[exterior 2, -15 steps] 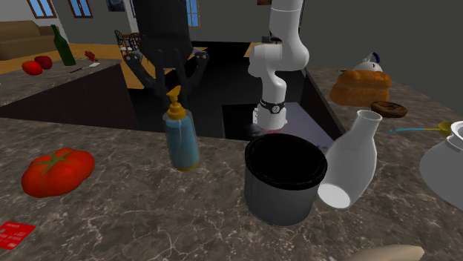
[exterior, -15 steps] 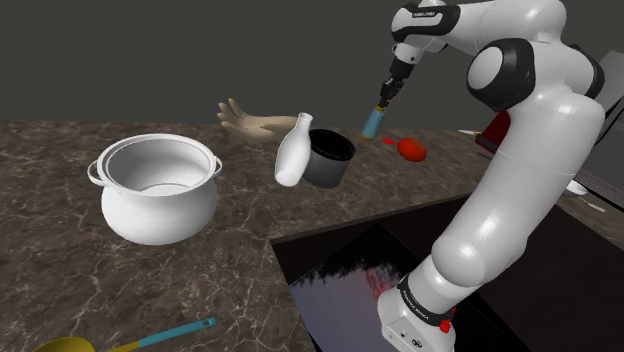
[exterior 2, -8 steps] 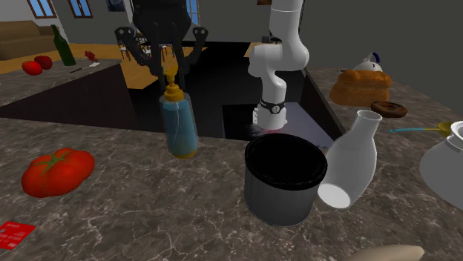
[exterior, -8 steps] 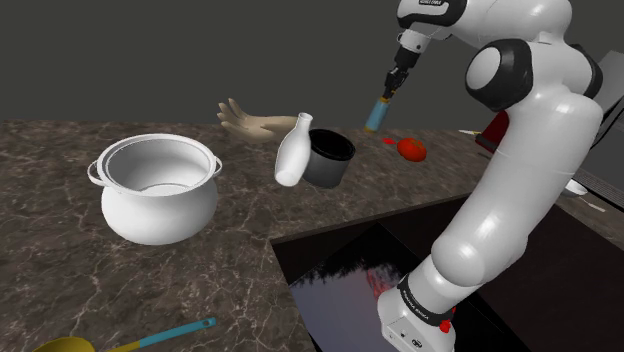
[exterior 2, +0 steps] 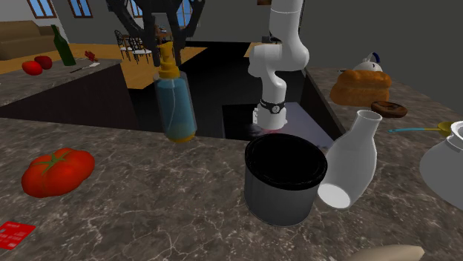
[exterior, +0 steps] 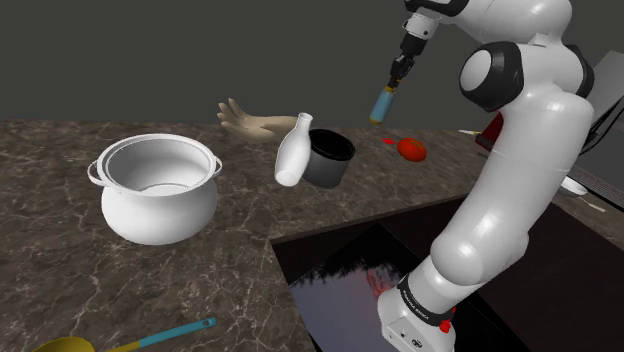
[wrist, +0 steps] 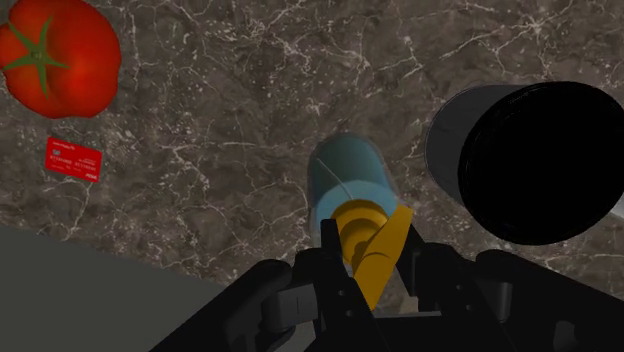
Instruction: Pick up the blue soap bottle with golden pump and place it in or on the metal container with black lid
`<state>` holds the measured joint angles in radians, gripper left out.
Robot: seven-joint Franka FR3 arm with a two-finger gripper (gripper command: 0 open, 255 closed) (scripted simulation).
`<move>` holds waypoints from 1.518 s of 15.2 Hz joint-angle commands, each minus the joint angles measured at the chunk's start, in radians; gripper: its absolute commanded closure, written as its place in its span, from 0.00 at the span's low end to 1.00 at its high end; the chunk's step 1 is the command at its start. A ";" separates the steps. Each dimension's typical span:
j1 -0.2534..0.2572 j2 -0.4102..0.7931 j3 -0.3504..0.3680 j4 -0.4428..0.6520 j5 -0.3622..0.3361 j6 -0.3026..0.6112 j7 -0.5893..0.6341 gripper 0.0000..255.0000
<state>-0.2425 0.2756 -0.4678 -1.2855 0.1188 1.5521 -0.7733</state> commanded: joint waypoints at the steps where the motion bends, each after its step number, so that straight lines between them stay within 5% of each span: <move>1: -0.006 0.011 -0.001 0.043 0.005 -0.033 -0.002 1.00; 14: 0.213 -0.241 0.116 -0.129 -0.116 -0.088 0.309 1.00; 20: 0.283 -0.285 0.183 -0.121 -0.134 -0.139 0.443 1.00; 23: 0.285 -0.306 0.185 -0.189 -0.140 -0.092 0.448 1.00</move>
<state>0.0402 -0.0246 -0.2848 -1.4528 -0.0188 1.4441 -0.3308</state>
